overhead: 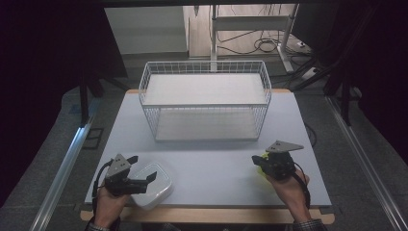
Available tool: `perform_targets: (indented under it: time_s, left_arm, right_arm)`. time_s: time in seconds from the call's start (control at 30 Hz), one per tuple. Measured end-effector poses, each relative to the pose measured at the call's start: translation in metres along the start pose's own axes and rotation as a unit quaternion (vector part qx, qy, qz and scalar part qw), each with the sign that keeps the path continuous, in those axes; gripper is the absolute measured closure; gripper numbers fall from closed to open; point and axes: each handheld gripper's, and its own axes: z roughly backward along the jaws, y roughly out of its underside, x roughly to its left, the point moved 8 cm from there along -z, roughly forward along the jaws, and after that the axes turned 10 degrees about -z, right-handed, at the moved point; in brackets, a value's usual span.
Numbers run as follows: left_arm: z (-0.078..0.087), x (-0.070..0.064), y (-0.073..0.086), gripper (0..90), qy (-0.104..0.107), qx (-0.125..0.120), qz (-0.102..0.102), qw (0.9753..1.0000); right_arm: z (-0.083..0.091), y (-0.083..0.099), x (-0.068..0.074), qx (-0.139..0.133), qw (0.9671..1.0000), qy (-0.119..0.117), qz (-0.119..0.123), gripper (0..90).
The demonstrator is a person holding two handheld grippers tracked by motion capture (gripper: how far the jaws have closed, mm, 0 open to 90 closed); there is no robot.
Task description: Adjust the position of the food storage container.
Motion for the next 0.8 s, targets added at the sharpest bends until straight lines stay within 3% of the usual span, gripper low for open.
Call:
perform_targets:
  time_s: [0.2, 0.57, 0.8]
  left_arm:
    - [0.000, 0.000, 0.000, 7.9, 0.001, 0.001, -0.001, 1.0000]
    - [0.000, -0.001, 0.000, 7.8, 0.003, 0.002, 0.001, 1.0000]
    - [0.001, -0.001, 0.000, 7.8, 0.004, 0.002, 0.001, 1.0000]
  right_arm:
    - [-0.016, 0.011, -0.002, 0.037, 0.9992, 0.012, 0.007, 89.7]
    - [-0.009, 0.015, -0.015, 0.036, 0.9991, 0.020, -0.011, 89.7]
    - [0.002, 0.020, -0.031, 0.032, 0.9985, 0.031, -0.032, 89.6]
